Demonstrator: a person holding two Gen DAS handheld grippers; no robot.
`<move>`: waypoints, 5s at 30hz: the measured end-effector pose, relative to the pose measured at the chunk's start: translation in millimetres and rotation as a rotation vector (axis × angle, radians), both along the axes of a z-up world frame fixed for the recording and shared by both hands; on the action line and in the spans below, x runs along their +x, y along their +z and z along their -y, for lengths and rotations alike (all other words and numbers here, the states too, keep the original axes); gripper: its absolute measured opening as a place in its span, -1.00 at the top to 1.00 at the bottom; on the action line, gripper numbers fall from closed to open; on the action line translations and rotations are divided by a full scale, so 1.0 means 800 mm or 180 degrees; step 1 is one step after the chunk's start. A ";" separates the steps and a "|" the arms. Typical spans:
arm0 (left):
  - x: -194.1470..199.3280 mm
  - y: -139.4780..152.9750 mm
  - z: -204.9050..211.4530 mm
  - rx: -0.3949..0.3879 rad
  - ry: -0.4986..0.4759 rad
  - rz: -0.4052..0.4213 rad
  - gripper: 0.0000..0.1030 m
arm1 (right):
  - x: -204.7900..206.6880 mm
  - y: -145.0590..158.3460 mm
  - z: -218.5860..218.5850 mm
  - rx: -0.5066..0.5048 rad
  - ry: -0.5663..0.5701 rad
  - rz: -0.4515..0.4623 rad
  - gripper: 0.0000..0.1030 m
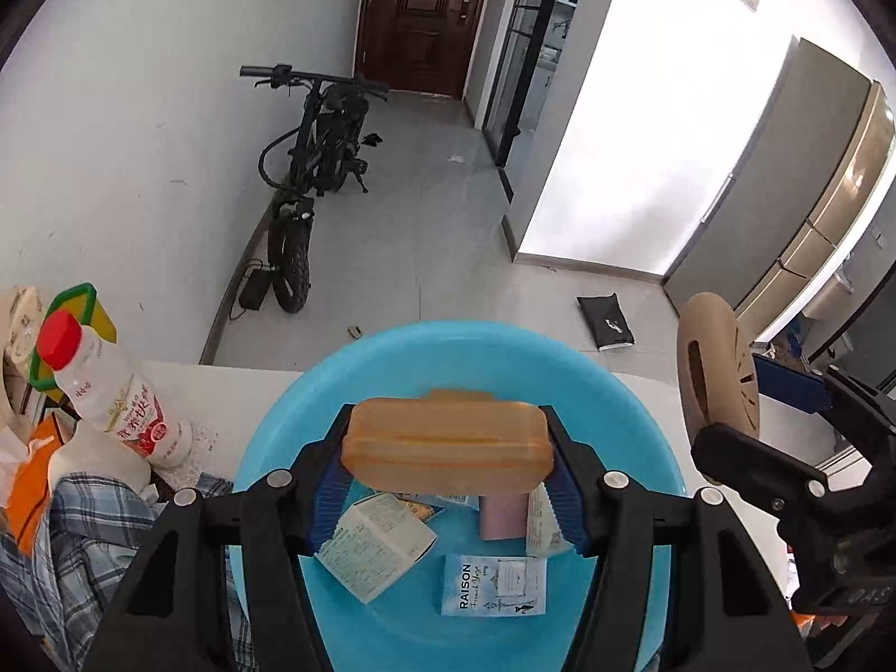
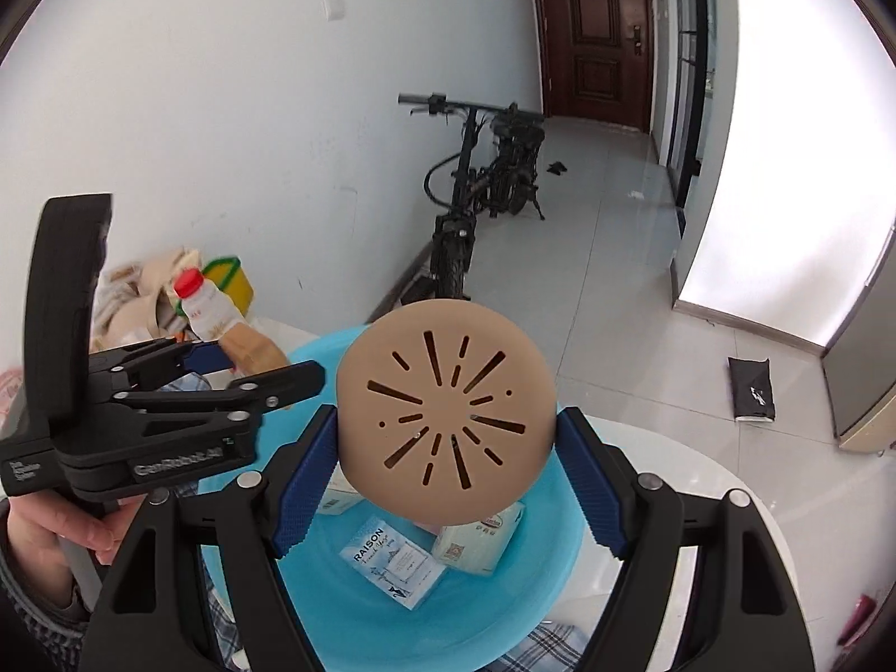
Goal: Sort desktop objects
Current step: 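Lower the amber soap bar into the basin and open the left gripper, then lower the tan disc into the basin and open the right gripper, then withdraw both grippers from the basin back over the cloth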
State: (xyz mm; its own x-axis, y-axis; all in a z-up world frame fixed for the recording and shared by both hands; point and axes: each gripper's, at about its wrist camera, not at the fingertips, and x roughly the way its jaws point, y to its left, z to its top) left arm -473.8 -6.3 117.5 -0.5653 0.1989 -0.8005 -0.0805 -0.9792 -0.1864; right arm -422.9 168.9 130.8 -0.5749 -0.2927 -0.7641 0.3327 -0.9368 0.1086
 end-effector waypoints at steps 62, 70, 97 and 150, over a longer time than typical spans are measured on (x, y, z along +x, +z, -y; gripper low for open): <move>-0.018 -0.090 0.018 -0.0019 0.0099 0.0305 -0.80 | -0.048 -0.103 -0.011 0.0288 -0.0211 0.0712 -0.48; 0.002 -0.091 0.010 -0.0354 0.0034 0.0409 -0.80 | -0.052 -0.112 -0.005 0.0282 -0.0235 0.0736 -0.48; 0.026 -0.090 0.010 -0.0972 -0.0307 0.0024 -0.80 | -0.035 -0.121 0.030 0.0620 0.0067 0.0478 -0.88; 0.174 0.020 0.028 -0.0394 -0.0327 -0.0140 -0.80 | 0.105 -0.026 -0.040 -0.0045 -0.0308 -0.0172 -0.88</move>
